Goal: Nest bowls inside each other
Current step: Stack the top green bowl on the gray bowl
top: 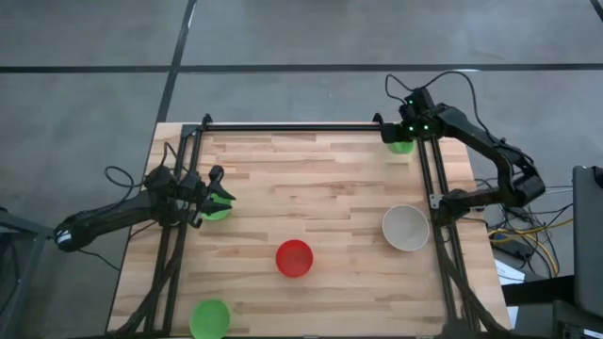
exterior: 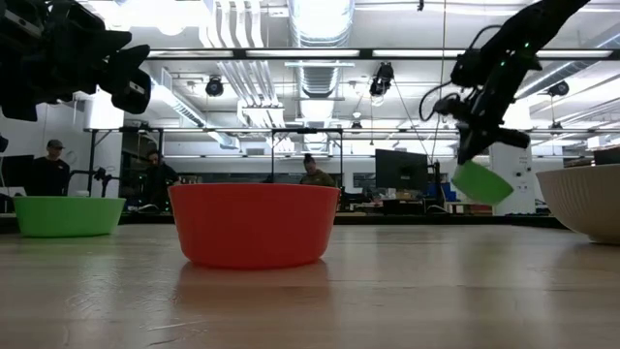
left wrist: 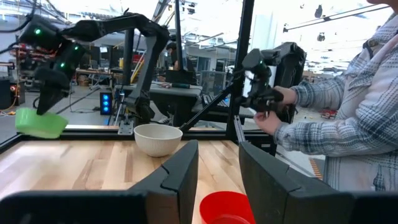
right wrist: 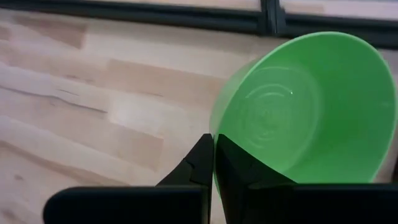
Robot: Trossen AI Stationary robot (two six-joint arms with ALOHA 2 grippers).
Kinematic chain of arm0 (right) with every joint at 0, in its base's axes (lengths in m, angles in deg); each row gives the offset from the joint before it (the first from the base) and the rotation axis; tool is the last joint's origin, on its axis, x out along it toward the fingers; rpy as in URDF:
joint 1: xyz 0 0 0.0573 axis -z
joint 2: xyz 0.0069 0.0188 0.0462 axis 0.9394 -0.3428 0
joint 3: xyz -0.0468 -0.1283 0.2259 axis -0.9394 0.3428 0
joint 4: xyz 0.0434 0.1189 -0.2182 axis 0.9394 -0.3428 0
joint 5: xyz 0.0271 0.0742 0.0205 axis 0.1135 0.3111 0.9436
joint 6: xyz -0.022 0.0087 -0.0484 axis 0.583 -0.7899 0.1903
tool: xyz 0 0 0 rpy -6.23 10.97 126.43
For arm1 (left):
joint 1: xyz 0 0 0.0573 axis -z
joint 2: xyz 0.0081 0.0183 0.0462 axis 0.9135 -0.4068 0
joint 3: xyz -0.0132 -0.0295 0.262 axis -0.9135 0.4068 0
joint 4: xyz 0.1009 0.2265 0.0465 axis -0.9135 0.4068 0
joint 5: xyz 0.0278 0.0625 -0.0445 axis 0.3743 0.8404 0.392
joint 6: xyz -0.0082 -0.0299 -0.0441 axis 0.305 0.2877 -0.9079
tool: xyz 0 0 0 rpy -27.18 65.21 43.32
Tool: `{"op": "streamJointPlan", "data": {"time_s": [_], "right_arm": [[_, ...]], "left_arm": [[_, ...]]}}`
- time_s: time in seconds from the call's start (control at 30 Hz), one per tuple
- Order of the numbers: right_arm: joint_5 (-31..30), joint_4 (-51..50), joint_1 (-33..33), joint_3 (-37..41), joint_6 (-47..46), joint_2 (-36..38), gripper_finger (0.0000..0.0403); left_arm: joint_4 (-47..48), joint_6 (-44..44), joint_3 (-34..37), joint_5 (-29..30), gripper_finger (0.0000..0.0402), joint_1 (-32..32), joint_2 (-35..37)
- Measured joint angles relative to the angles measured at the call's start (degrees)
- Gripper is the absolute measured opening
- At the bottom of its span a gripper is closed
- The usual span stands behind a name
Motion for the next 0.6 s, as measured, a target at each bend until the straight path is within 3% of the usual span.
{"op": "streamJointPlan", "data": {"time_s": [0.23, 0.6], "right_arm": [[2.1, 0.2, -1.0, 0.0, 0.1, 7.2, 0.0008], [0.4, -3.5, -6.5, -0.1, -2.9, 15.5, 0.0008]], "left_arm": [[0.0, 0.0, 0.0, 0.0, 0.0122, 0.0, 0.0], [0.0, 0.0, 0.0, 0.0, 0.0122, 0.0, 0.0]]}}
